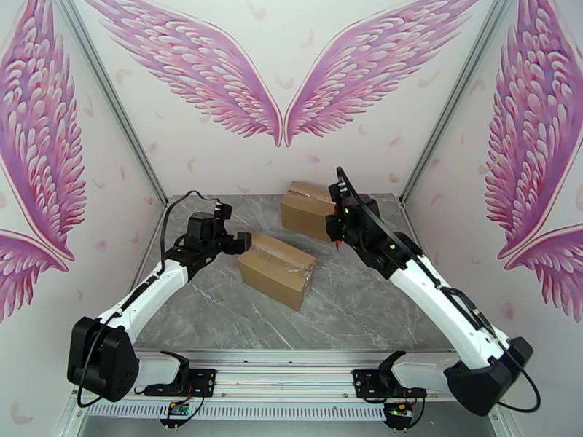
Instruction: Unpack the express box
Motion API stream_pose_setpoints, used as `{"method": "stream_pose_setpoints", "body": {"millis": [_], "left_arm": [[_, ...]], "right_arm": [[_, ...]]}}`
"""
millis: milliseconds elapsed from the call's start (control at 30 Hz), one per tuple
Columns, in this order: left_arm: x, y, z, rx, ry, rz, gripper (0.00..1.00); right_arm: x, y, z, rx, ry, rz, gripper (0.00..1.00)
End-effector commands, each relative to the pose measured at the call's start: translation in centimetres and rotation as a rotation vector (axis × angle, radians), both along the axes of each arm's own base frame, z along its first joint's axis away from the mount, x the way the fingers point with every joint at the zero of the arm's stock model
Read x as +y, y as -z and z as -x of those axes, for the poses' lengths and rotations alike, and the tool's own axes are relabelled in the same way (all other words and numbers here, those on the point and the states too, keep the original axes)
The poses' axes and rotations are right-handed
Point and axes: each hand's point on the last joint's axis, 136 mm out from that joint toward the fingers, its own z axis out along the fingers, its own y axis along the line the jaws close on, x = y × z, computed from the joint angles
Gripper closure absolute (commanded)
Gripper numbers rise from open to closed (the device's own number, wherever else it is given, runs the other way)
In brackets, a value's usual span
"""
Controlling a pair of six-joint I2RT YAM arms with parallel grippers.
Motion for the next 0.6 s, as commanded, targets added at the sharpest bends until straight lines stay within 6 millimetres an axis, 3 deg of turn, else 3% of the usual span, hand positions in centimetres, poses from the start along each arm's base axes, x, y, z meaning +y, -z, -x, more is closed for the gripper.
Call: {"method": "stream_pose_setpoints", "body": {"millis": [0, 67, 167, 300, 567], "left_arm": [[-1.8, 1.4, 0.5, 0.037, 0.056, 0.008, 0.08], [-2.4, 1.6, 0.8, 0.043, 0.066, 0.003, 0.08], [-2.9, 2.0, 1.5, 0.056, 0.071, 0.000, 0.08], [-3.2, 2.4, 2.6, 0.075, 0.081, 0.005, 0.08], [-3.7, 2.5, 5.7, 0.091, 0.085, 0.011, 0.08]], "right_arm": [[-0.5, 6.1, 1.8, 0.162, 0.031, 0.010, 1.00], [0.9, 8.2, 2.3, 0.212, -0.001, -0.049, 1.00], [3.0, 9.3, 1.9, 0.235, -0.034, -0.115, 1.00], [6.0, 9.9, 0.6, 0.261, -0.096, -0.155, 1.00], [10.6, 10.1, -3.7, 0.295, -0.155, -0.193, 1.00]]}}
